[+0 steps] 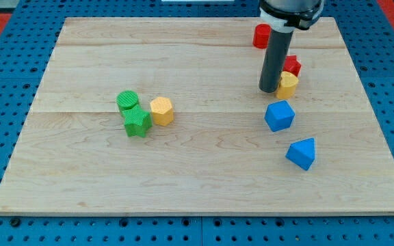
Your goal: Place the blue cube underneath the yellow heart
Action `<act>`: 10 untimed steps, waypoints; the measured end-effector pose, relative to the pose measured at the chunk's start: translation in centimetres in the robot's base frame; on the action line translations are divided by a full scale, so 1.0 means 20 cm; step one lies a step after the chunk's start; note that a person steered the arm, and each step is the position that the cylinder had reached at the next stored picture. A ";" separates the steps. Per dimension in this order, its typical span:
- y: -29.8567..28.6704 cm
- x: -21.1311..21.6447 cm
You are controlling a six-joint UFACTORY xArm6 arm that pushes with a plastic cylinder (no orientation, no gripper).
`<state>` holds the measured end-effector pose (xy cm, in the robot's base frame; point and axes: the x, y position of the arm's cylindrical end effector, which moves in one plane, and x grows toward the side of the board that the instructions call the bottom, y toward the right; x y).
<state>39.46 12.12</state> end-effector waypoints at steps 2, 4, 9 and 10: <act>-0.42 0.12; -0.15 0.33; 0.08 0.26; 0.07 0.28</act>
<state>45.06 13.61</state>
